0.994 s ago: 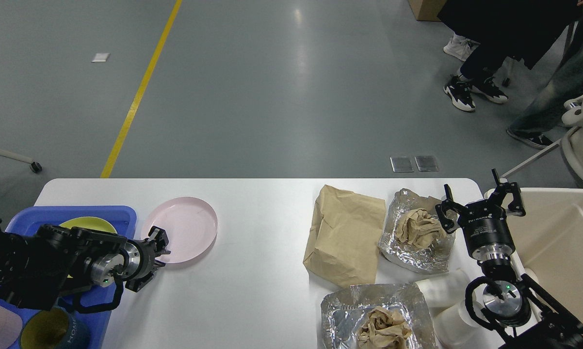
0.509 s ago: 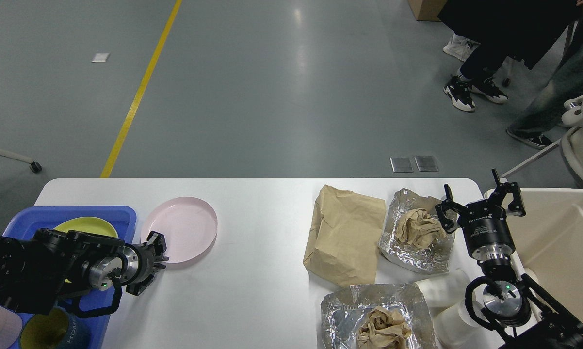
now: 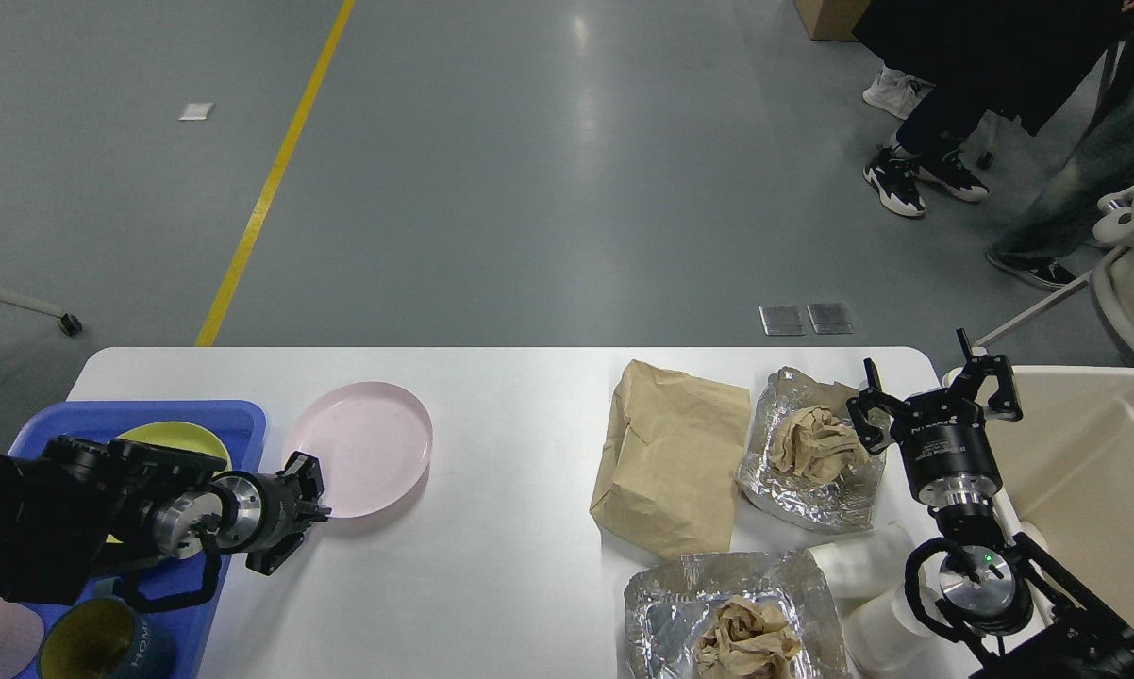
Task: Tidy desktop
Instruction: 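Grasp the pink plate rim with the left gripper, then lift the pink plate and stack it onto the yellow plate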
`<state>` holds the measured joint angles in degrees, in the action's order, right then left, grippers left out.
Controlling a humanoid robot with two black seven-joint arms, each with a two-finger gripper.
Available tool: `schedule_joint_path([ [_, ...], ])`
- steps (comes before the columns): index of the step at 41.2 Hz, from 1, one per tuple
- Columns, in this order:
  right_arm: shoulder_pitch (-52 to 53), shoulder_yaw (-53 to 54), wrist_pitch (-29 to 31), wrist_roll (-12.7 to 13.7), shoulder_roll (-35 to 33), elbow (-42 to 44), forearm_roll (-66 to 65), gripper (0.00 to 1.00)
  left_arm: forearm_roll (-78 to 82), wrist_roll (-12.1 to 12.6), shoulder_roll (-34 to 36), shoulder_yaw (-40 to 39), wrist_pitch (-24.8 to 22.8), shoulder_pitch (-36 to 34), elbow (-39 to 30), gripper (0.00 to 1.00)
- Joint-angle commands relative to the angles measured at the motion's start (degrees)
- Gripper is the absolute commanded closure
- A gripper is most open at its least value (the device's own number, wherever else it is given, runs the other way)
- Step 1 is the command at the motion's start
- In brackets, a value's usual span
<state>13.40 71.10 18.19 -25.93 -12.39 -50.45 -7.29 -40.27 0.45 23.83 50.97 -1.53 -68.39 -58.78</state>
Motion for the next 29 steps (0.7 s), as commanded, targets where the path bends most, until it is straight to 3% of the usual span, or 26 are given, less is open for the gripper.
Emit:
schedule_joint_path([
  [1, -0.04, 0.0, 0.0, 0.0, 0.0, 0.0, 0.0, 0.0, 0.72, 2.71, 3.06, 1.93, -0.32, -6.21, -5.2, 1.0],
  [6, 0.05, 0.0, 0.0, 0.0, 0.0, 0.0, 0.08, 0.0, 0.81, 6.58, 3.77, 7.82, -1.89, -14.38, -10.12, 1.0],
  [12, 0.05, 0.0, 0.0, 0.0, 0.0, 0.0, 0.0, 0.0, 0.89, 7.64, 5.78, 16.6, -9.26, -26.58, -17.4, 1.0],
  [18, 0.05, 0.0, 0.0, 0.0, 0.0, 0.0, 0.0, 0.0, 5.98, 6.5, 5.7, 25.04, -17.18, -40.92, -24.53, 1.0],
  [29, 0.05, 0.0, 0.0, 0.0, 0.0, 0.0, 0.0, 0.0, 15.65, 4.04, 3.16, 32.52, -31.07, -61.22, -33.59, 1.0],
])
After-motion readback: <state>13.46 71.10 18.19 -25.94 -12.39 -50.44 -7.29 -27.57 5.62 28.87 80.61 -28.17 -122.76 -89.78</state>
